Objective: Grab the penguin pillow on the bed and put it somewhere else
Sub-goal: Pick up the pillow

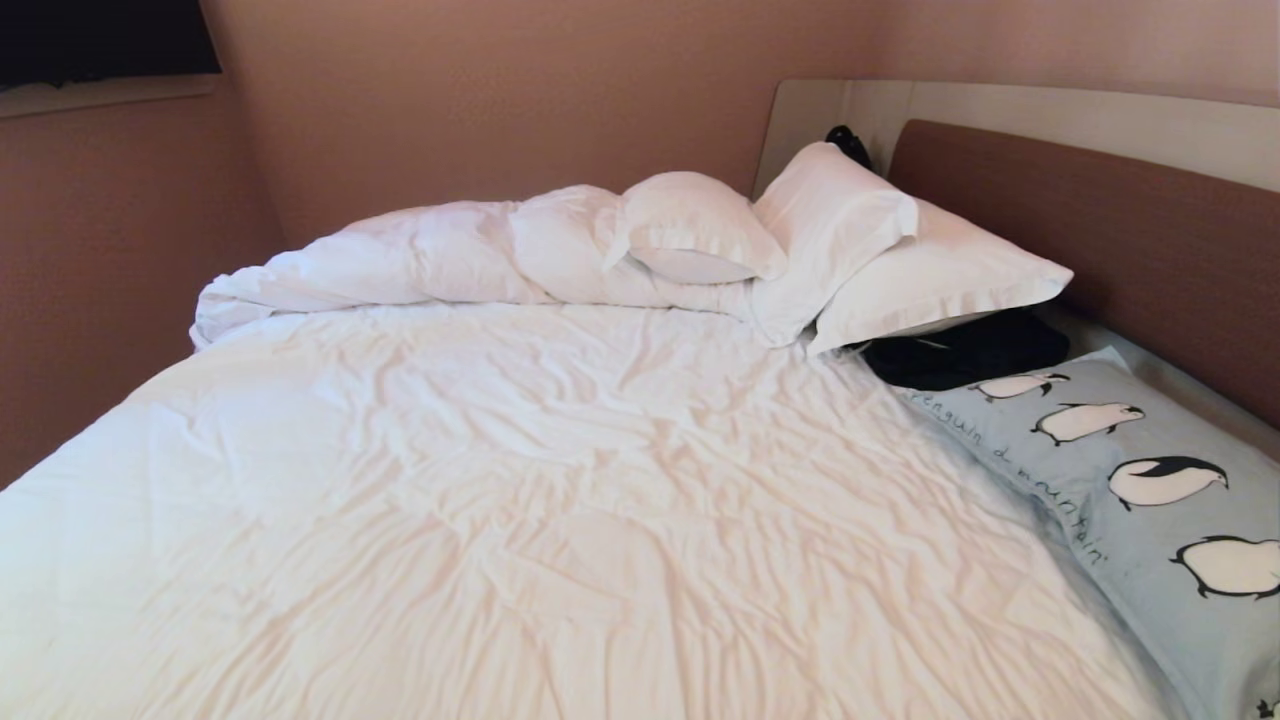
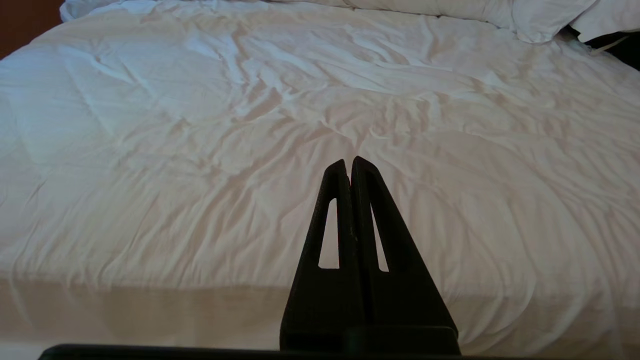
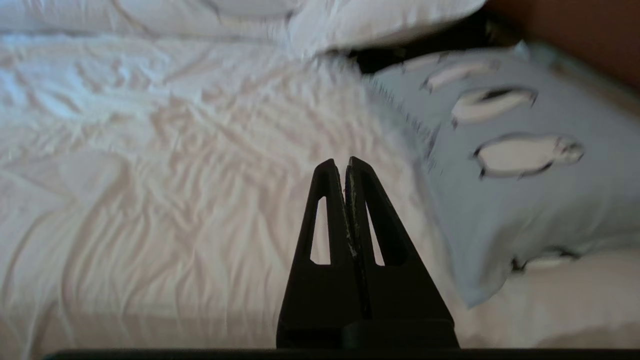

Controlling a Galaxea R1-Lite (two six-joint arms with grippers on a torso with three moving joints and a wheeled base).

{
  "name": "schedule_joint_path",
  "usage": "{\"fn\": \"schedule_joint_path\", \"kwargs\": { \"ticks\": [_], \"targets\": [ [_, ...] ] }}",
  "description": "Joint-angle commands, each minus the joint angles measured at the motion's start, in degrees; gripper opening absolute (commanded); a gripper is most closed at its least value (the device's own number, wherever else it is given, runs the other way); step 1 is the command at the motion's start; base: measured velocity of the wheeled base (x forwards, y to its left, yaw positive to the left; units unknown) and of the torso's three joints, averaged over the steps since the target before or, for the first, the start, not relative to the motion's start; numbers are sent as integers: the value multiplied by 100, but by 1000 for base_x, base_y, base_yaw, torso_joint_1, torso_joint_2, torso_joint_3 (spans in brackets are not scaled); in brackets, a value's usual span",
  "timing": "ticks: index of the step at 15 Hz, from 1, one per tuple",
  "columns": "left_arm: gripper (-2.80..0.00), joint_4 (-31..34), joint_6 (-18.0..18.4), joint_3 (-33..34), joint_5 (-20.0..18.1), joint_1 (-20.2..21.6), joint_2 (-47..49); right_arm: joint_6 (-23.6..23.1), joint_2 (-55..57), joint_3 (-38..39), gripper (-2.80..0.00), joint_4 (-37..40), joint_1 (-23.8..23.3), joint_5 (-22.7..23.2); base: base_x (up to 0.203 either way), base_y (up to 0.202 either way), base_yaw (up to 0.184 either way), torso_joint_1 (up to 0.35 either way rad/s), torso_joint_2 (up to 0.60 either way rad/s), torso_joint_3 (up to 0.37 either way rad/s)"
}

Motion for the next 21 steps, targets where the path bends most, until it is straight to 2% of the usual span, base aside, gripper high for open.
{"fn": "schedule_joint_path", "kwargs": {
  "ticks": [1, 3, 5, 9, 13, 21],
  "targets": [
    [-280, -8, -4, 18, 8, 0, -2, -322, 331, -524, -280, 495, 0, -8, 0, 0, 0, 0, 0, 0],
    [-280, -8, -4, 18, 9, 0, -2, -618, 1116, -886, -280, 727, 4, 1, 0, 0, 0, 0, 0, 0],
    [-280, -8, -4, 18, 6, 0, -2, -717, 2266, -1238, -280, 700, 4, 2, 0, 0, 0, 0, 0, 0],
    [-280, -8, -4, 18, 9, 0, -2, -677, 4697, -2039, -280, 128, -53, -258, 0, 0, 0, 0, 0, 0],
    [-280, -8, -4, 18, 9, 0, -2, -428, 7116, -2946, -280, -1155, -500, -415, 0, 0, 0, 0, 0, 0],
    [-280, -8, -4, 18, 9, 0, -2, -489, 11413, -4257, -280, -4411, -1274, -426, 0, 0, 0, 0, 0, 0]
  ]
}}
